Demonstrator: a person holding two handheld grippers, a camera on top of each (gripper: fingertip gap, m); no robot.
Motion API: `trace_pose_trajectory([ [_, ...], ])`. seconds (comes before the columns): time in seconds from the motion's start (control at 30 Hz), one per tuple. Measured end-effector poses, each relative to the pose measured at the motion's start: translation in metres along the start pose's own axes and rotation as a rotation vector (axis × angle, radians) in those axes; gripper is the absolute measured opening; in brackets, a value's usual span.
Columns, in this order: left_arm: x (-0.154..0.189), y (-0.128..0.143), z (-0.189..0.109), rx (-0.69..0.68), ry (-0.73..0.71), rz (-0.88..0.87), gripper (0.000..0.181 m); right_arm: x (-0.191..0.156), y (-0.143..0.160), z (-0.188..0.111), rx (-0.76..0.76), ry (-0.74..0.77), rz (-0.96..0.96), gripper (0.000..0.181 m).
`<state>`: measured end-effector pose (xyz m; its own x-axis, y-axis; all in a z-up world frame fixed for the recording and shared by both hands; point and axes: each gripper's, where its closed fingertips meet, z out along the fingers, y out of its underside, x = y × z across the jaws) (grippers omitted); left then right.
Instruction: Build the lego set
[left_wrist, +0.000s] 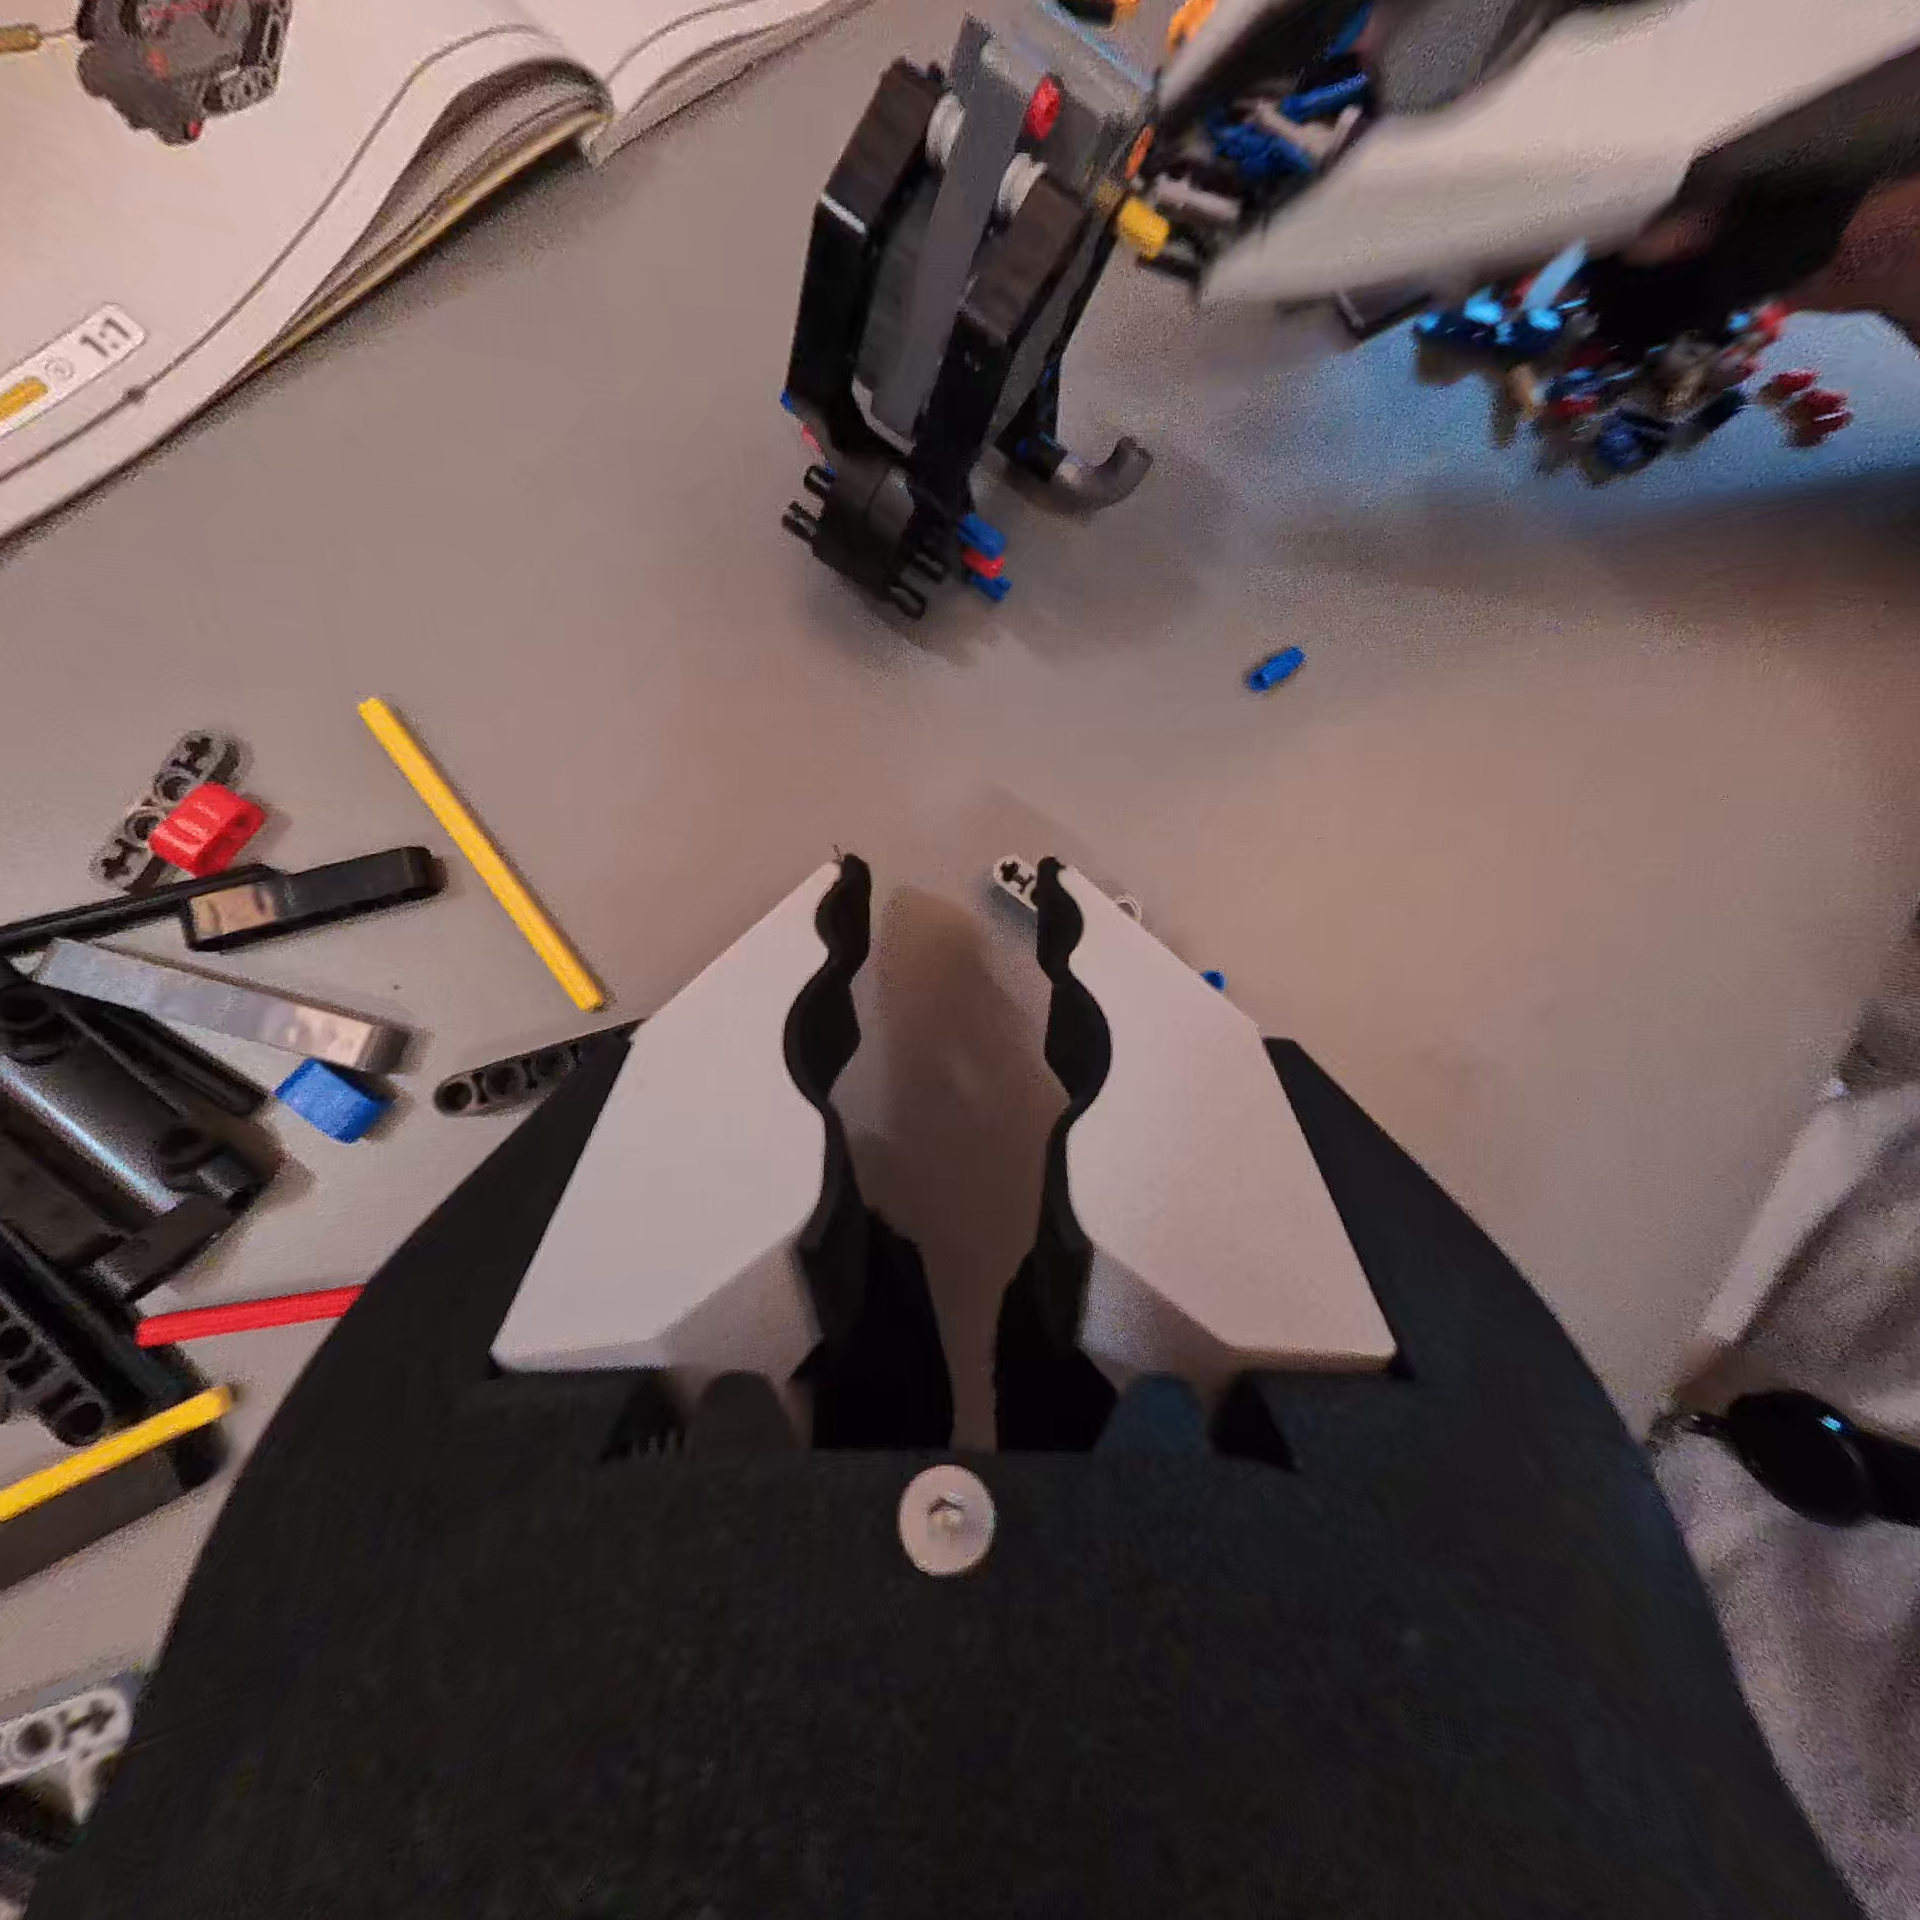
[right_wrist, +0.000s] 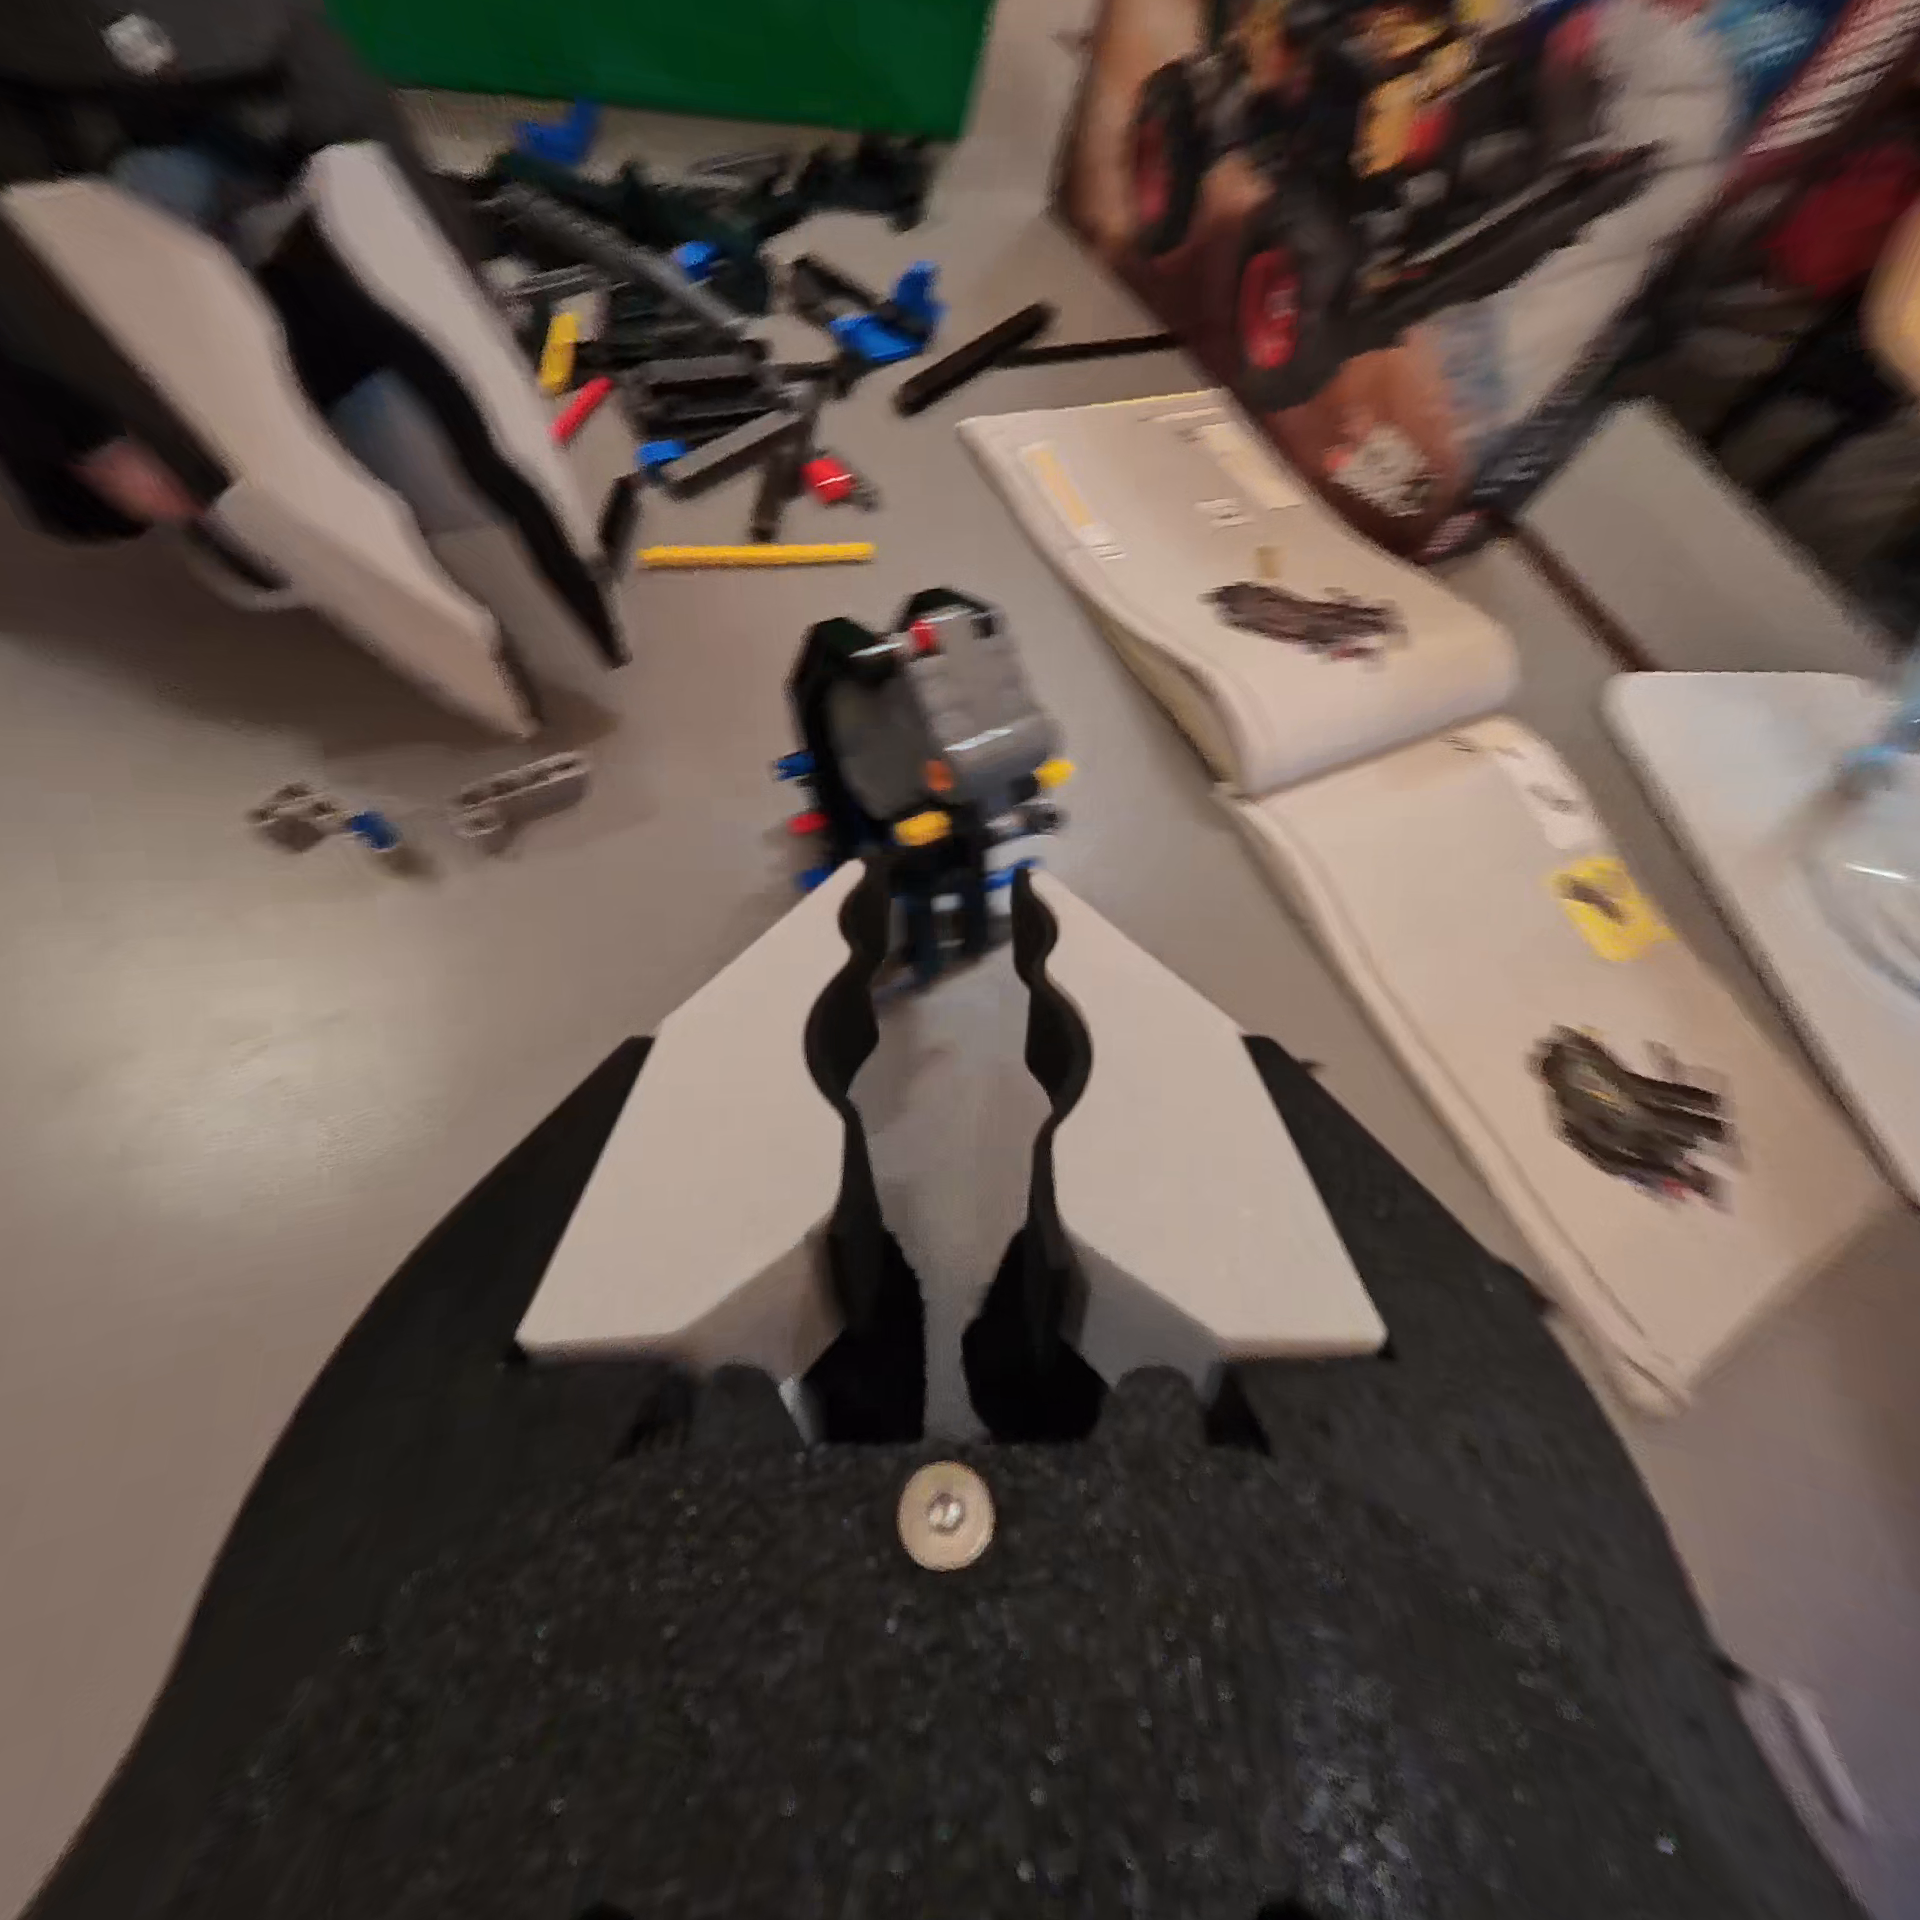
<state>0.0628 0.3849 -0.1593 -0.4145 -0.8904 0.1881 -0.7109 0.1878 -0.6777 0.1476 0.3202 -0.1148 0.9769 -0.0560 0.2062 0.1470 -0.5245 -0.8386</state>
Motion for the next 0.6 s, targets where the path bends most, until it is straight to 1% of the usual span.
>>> trace_pose_trajectory([
  [0.07,-0.003,0.004,0.007,-0.020,-0.056,0.003,0.030,0.029,-0.003,-0.013,0.056,0.162,0.016,0.011],
  [0.13,-0.001,0.003,0.012,-0.024,-0.070,0.002,0.030,0.043,0.001,-0.019,0.054,0.222,0.034,0.014],
  [0.2,0.000,0.002,0.013,-0.030,-0.077,0.003,0.030,0.047,0.005,-0.019,0.045,0.224,0.056,0.021],
  [0.27,0.000,0.001,0.013,-0.041,-0.087,0.012,0.030,0.044,0.005,-0.018,0.054,0.194,0.081,0.021],
  [0.33,-0.001,-0.003,0.009,-0.024,-0.096,0.011,0.029,0.039,0.007,-0.015,0.047,0.164,0.092,0.020],
  [0.43,0.000,-0.005,0.003,-0.023,-0.074,0.005,0.028,0.038,0.007,-0.014,0.044,0.171,0.077,0.018],
  [0.5,0.004,-0.001,0.004,-0.048,-0.053,0.021,0.023,0.039,0.009,-0.013,0.036,0.177,0.071,0.018],
  [0.6,0.008,0.005,0.010,-0.093,-0.036,0.001,0.025,0.042,0.009,-0.014,0.038,0.178,0.078,0.018],
])
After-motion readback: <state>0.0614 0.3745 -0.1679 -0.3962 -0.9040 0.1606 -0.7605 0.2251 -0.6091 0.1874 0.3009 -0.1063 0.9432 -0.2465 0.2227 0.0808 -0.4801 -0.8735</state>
